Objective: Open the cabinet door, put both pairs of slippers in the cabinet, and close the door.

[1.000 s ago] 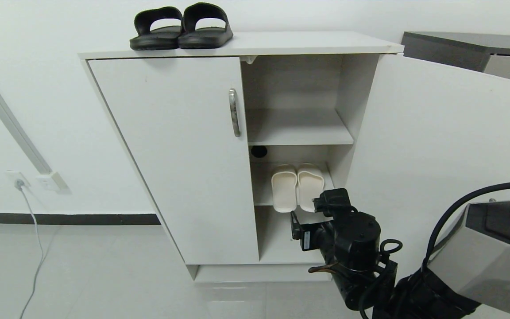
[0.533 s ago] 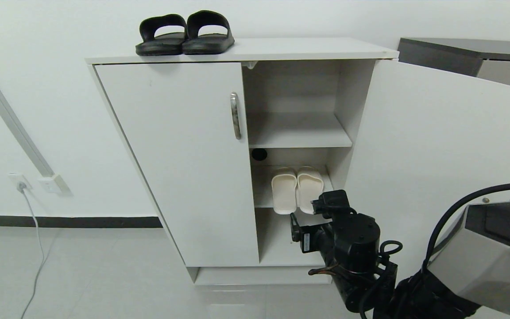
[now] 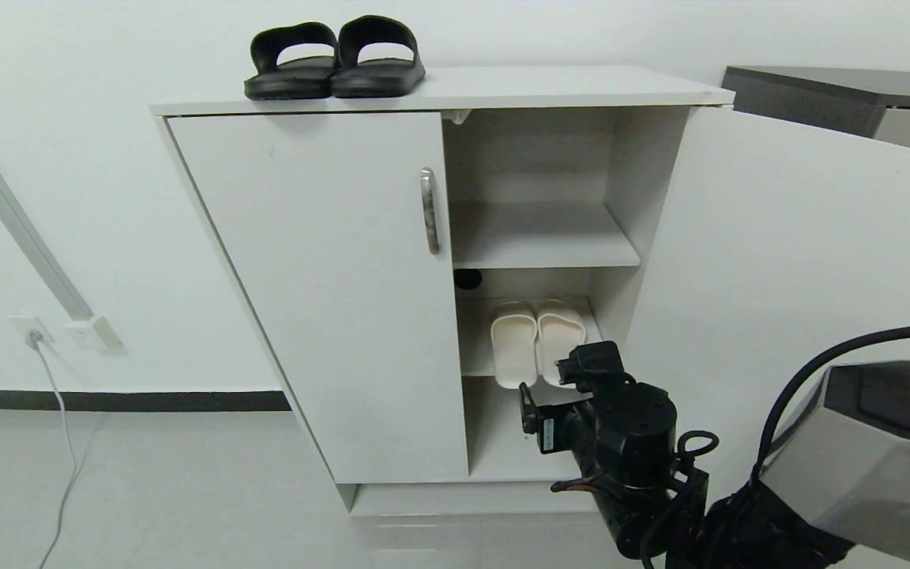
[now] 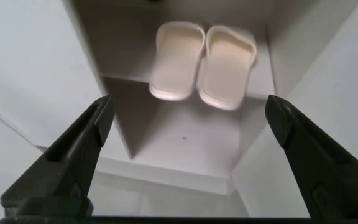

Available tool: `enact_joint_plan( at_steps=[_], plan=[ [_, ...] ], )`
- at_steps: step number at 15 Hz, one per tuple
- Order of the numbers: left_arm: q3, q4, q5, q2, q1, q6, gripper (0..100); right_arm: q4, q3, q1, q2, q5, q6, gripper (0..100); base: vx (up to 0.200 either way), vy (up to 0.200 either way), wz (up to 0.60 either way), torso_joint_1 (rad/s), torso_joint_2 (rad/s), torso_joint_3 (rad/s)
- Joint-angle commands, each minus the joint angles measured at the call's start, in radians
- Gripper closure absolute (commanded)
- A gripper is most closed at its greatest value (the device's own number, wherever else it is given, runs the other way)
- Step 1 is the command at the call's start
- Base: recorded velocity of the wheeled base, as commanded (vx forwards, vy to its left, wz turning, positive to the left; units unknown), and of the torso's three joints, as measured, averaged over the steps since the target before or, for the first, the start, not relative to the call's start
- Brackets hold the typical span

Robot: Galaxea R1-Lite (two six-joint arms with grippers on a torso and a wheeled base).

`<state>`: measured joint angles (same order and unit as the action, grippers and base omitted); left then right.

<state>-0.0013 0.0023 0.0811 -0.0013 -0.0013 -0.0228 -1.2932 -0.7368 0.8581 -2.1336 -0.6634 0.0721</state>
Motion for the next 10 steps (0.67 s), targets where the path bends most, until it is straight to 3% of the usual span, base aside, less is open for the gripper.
enact_joint_plan(
  at_steps=[1,10],
  plan=[
    [0.000,-0.002,-0.001,0.001,0.000,0.000,100,-0.003,0.002,0.004,-0.003,0.001,0.000,0,0.000,0.200,0.00,0.012,0.00,0.002],
    [0.000,-0.001,-0.001,0.001,0.000,0.000,100,-0.024,0.014,0.004,-0.003,0.001,-0.002,0,0.000,0.200,0.00,0.003,0.00,0.002]
  ],
)
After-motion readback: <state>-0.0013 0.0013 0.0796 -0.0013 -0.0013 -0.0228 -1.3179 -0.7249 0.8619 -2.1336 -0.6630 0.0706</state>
